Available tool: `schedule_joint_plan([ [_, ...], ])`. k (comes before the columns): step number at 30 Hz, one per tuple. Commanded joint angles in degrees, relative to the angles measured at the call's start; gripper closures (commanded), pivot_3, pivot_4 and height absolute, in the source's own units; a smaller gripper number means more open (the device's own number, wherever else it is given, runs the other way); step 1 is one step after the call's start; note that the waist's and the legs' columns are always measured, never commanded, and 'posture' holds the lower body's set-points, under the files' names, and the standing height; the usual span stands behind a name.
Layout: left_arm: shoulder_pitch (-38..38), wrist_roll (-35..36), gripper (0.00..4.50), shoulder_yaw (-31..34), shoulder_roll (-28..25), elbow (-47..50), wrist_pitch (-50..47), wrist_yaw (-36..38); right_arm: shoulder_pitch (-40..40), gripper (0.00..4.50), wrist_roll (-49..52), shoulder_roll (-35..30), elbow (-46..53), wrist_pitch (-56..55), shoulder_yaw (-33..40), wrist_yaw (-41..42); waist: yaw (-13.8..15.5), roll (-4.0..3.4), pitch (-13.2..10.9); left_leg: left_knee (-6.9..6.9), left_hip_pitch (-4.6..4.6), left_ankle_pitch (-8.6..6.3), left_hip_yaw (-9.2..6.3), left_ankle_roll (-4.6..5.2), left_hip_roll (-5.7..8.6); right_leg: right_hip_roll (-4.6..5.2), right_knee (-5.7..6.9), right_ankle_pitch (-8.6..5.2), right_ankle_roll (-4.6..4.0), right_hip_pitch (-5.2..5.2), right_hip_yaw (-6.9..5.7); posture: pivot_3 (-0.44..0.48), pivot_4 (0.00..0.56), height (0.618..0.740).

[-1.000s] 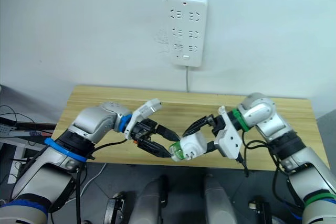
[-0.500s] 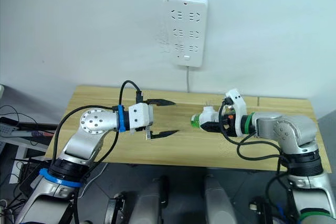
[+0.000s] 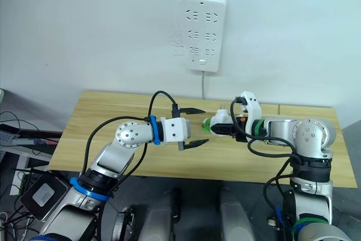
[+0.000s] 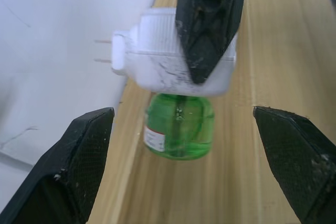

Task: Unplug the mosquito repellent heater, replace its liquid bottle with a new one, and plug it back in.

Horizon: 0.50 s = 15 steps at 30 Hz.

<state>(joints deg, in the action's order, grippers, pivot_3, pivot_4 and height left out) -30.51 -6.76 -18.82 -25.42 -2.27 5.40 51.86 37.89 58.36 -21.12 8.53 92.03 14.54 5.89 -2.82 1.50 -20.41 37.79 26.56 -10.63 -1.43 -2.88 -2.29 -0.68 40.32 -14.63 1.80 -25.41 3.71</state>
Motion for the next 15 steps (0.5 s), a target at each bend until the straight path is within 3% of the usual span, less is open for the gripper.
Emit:
schedule_joint_plan([
  [1,-0.33,-0.53,0.0,-0.89,0.76,-0.11,0.21,-0.73,1.44,1.44,5.94,-0.01,1.05,0.47,1.27,-3.11,-0.21,0.0,0.0,0.0,0.0,0.0,0.0,0.0,-0.01,-0.01,-0.01,0.0,0.0,0.0,0.0,-0.038,0.32,0.74],
  [7,-1.48,-0.92,0.0,-1.6,2.39,-2.76,-0.16,-1.29,0.75,1.44,13.78,-0.53,0.74,0.47,0.87,-8.51,-0.34,0.0,0.0,0.0,0.04,0.0,-0.01,0.0,-0.04,-0.03,-0.06,-0.01,0.02,0.0,-0.02,-0.043,0.322,0.74],
  [11,-2.91,-2.97,0.78,-2.36,2.13,-4.71,2.13,-1.97,1.01,1.44,17.93,-0.42,0.14,0.47,0.51,-11.85,-0.39,0.0,0.0,0.0,0.05,0.0,-0.01,0.0,-0.08,-0.07,-0.11,-0.01,0.03,0.0,-0.02,-0.047,0.323,0.74],
  [15,-3.49,-3.32,2.08,-2.57,2.17,-5.64,2.31,-1.66,1.02,1.44,21.01,-0.08,-0.45,0.47,0.48,-15.08,-0.42,0.0,0.0,-0.01,0.08,0.0,-0.01,0.01,-0.13,-0.12,-0.18,-0.01,0.03,0.0,-0.02,-0.049,0.323,0.74],
])
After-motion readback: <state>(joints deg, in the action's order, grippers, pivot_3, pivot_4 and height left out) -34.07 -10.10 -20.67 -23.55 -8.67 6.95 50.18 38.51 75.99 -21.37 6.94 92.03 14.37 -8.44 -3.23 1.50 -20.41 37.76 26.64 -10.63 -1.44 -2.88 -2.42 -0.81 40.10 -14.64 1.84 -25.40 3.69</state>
